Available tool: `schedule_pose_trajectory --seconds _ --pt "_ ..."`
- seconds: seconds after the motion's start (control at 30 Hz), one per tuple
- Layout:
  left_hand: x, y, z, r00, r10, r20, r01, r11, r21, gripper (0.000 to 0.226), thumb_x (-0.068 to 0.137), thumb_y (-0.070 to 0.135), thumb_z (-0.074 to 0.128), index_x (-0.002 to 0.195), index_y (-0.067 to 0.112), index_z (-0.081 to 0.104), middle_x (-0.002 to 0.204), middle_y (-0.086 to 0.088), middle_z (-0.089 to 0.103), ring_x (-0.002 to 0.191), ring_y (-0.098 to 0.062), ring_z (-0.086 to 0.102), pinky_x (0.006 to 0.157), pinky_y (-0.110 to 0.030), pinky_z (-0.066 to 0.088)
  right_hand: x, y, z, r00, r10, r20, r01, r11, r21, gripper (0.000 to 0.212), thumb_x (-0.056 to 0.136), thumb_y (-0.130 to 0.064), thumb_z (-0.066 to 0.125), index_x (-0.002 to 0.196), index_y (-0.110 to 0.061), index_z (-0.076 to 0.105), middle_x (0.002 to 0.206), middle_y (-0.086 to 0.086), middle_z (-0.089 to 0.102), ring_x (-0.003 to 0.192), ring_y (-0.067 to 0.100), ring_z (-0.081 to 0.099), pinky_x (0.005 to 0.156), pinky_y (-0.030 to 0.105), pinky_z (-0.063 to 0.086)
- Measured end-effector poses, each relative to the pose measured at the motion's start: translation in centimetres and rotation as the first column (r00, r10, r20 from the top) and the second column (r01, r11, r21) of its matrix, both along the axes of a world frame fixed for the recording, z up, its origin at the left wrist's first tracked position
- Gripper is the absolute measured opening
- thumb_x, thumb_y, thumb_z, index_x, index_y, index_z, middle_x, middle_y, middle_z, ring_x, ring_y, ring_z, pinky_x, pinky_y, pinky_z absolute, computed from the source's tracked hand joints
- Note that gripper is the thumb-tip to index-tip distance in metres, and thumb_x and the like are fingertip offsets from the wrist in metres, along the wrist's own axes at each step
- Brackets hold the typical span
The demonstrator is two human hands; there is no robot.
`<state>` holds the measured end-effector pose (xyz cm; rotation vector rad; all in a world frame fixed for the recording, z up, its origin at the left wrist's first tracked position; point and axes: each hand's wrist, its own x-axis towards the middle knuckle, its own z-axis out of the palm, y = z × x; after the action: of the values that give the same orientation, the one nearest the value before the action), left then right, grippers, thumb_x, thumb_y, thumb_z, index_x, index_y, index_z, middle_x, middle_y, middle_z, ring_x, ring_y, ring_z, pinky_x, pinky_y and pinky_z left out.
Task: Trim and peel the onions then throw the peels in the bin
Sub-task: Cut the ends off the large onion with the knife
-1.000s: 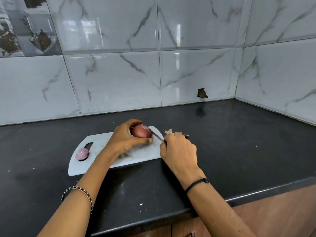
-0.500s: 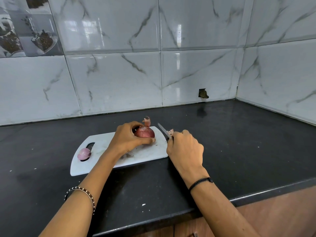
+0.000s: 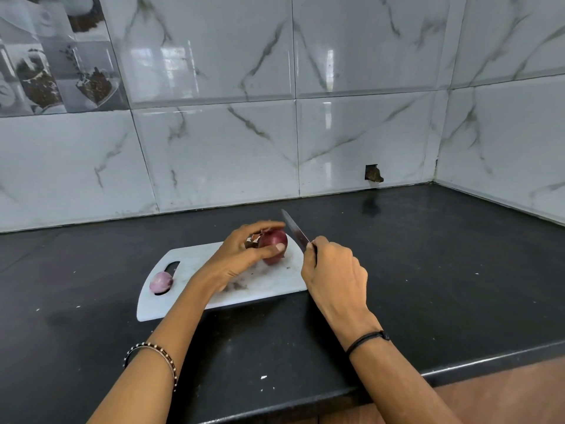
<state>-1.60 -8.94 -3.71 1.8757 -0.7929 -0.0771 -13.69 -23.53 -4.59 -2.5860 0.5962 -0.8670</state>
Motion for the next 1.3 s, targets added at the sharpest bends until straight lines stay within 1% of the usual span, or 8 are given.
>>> schedule_pose_trajectory --seconds 0.13,0.27,0.4,0.7,0.87,1.03,1.17,1.3 --pt "0.4 1.4 0.3 1.0 0.012 0.011 -0.012 1.0 0.002 0.043 0.075 0.032 0.088 0.113 0.038 0.07 0.119 0.016 0.068 0.111 0.006 0.06 0.092 -0.018 0.046 0.2 0.1 -0.1 0.999 0.038 0.006 -0.038 0.999 0.026 0.029 0.108 -0.031 0.036 0.106 -0.014 0.059 0.094 0.002 0.063 0.074 0.02 0.046 0.062 0.031 0.035" --pt "1.0 2.6 0.0 0.998 0.017 -0.062 -0.018 1.0 -0.02 0.055 0.066 0.028 0.092 0.115 0.032 0.068 0.121 0.006 0.068 0.11 -0.01 0.067 0.093 -0.022 0.052 0.3 0.1 -0.2 0.992 0.122 0.019 -0.123 0.992 0.037 0.03 0.108 -0.031 0.037 0.107 -0.012 0.061 0.09 0.002 0.059 0.086 0.023 0.057 0.064 0.033 0.04" --pt "1.1 2.9 -0.1 0.994 -0.05 -0.102 0.049 0.999 -0.006 0.061 0.07 0.019 0.09 0.124 0.029 0.063 0.13 0.004 0.065 0.118 -0.009 0.065 0.098 -0.023 0.05 0.3 0.2 -0.1 0.976 0.202 0.079 -0.213 0.965 0.156 0.026 0.106 -0.03 0.042 0.098 -0.012 0.059 0.073 -0.006 0.045 0.077 0.02 0.049 0.062 0.033 0.041" --pt "1.5 3.1 -0.5 0.994 -0.016 -0.104 0.016 1.0 -0.004 0.059 0.076 0.01 0.087 0.127 0.029 0.062 0.128 0.006 0.066 0.117 -0.01 0.066 0.095 -0.02 0.052 1.0 -0.3 -0.7 0.942 0.256 0.215 -0.321 0.87 0.373 0.035 0.104 -0.03 0.049 0.075 -0.011 0.055 0.065 0.002 0.053 0.059 0.015 0.046 0.06 0.034 0.041" --pt "1.6 2.5 -0.6 0.995 0.031 -0.091 -0.032 0.999 -0.009 0.061 0.072 0.014 0.091 0.125 0.03 0.064 0.124 0.005 0.069 0.116 -0.01 0.066 0.102 -0.027 0.05 0.7 -0.5 -0.6 0.928 0.309 0.207 -0.366 0.858 0.361 0.028 0.102 -0.023 0.054 0.09 -0.002 0.068 0.066 -0.001 0.056 0.059 0.003 0.045 0.058 0.006 0.038" --pt "1.6 2.2 -0.7 0.996 0.057 -0.074 -0.058 0.998 -0.012 0.06 0.072 0.014 0.09 0.125 0.026 0.064 0.122 0.003 0.07 0.113 -0.01 0.067 0.102 -0.028 0.051 0.7 -0.5 -0.6 0.916 0.336 0.219 -0.394 0.857 0.332 0.025 0.102 -0.021 0.054 0.092 -0.002 0.066 0.062 -0.001 0.054 0.07 -0.015 0.049 0.063 0.0 0.036" --pt "1.5 1.9 -0.7 0.996 0.069 -0.062 -0.07 0.997 -0.028 0.054 0.074 0.016 0.089 0.122 0.027 0.066 0.119 0.003 0.071 0.109 -0.009 0.068 0.097 -0.023 0.053 0.8 -0.1 -0.7 0.903 0.375 0.208 -0.427 0.835 0.349 0.025 0.101 -0.023 0.055 0.089 -0.004 0.063 0.058 -0.002 0.051 0.048 0.003 0.048 0.051 0.014 0.039" --pt "1.6 1.7 -0.6 0.997 0.065 -0.05 -0.067 0.997 -0.04 0.052 0.075 0.021 0.087 0.123 0.028 0.066 0.118 0.002 0.071 0.106 -0.007 0.069 0.089 -0.018 0.053 0.8 0.0 -0.7 0.896 0.394 0.207 -0.443 0.826 0.348 0.025 0.102 -0.024 0.054 0.088 -0.005 0.062 0.061 -0.002 0.051 0.046 0.007 0.042 0.046 0.016 0.036"
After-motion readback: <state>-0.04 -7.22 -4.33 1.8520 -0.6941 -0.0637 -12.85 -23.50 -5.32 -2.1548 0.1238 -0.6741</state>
